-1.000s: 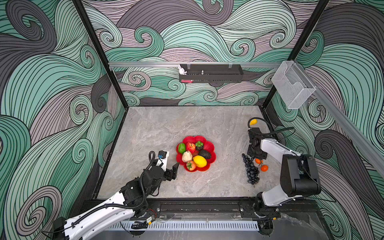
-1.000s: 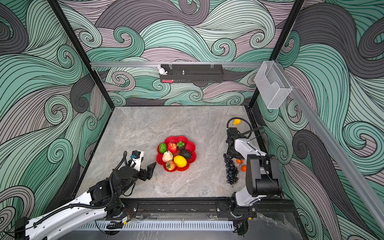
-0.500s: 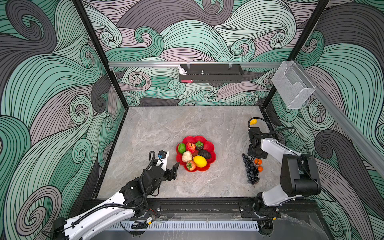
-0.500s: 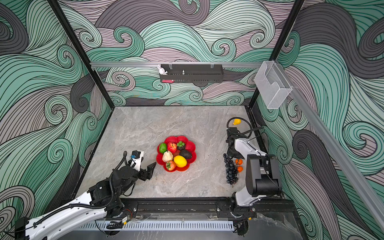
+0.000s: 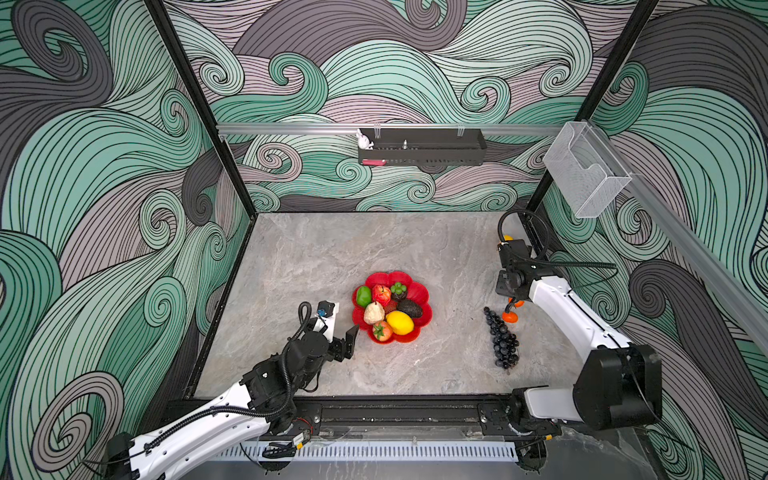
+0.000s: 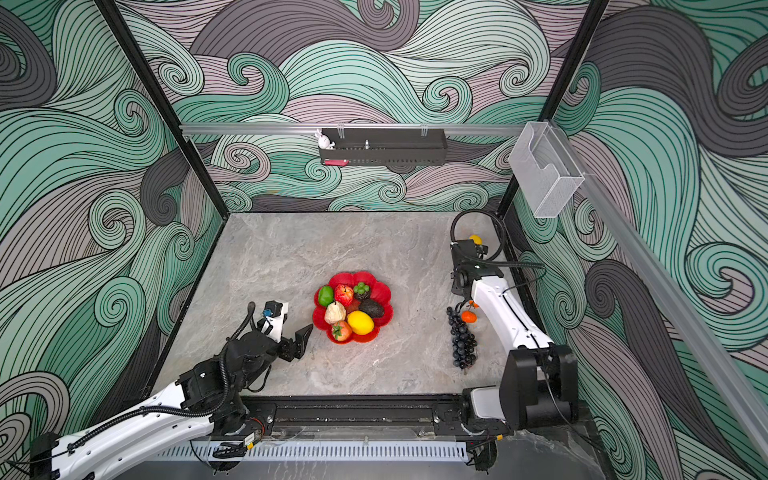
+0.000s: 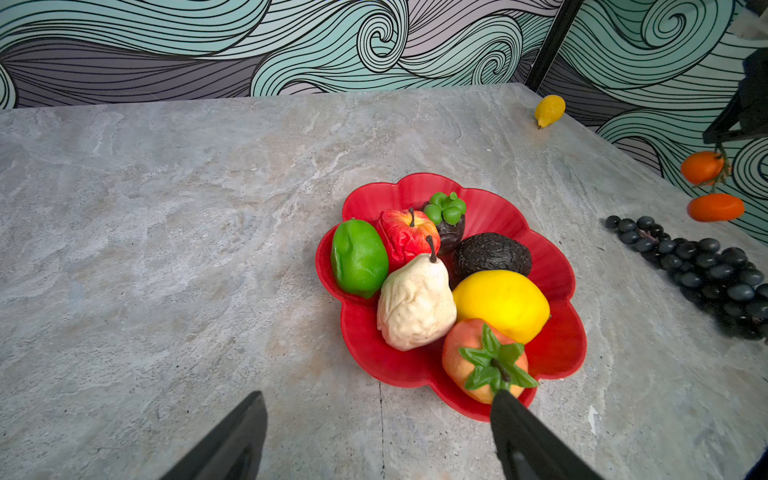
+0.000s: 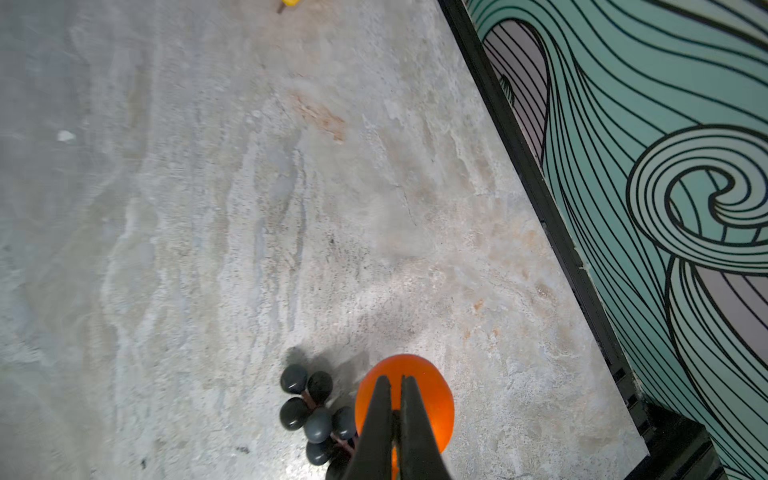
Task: Place and organize the fake fruits in the fruit bowl
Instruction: 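Lift the tomato vine and carry it over the bowl with the right gripper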
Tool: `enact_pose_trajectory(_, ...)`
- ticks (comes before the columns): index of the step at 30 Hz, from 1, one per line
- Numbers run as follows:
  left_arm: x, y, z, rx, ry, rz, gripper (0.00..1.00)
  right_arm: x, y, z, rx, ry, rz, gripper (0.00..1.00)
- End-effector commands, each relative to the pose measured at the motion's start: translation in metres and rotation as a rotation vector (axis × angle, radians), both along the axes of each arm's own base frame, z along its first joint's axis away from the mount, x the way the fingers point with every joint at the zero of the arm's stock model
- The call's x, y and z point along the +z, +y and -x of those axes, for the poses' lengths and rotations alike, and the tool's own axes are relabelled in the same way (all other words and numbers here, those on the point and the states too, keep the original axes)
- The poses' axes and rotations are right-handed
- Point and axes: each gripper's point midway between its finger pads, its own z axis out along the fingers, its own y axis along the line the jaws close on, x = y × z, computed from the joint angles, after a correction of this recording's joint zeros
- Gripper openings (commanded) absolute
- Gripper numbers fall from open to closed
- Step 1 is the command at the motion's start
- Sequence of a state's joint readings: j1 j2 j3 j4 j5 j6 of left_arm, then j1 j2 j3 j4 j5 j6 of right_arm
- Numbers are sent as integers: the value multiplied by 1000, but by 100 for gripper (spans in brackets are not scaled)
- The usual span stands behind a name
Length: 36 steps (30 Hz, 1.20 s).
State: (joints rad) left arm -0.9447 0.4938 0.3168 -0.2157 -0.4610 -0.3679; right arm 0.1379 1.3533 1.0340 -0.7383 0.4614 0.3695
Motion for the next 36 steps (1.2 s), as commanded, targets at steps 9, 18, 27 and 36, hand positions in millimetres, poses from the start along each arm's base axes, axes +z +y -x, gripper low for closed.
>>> enact_pose_trajectory(9,17,15,-4,71,-56,17,89,50,95,2,302,-43,-95,0)
enact_pose_trajectory(18,21,34,-3,143,-90,26,93,68,221,3,620,-36,-127,0)
enact_pose_trajectory(27,22,42,-3,173,-98,27,94,65,316,2,858,5,-110,0)
enact_pose_trajectory(36,22,44,-4,184,-101,25,95,51,363,-6,970,40,-98,0)
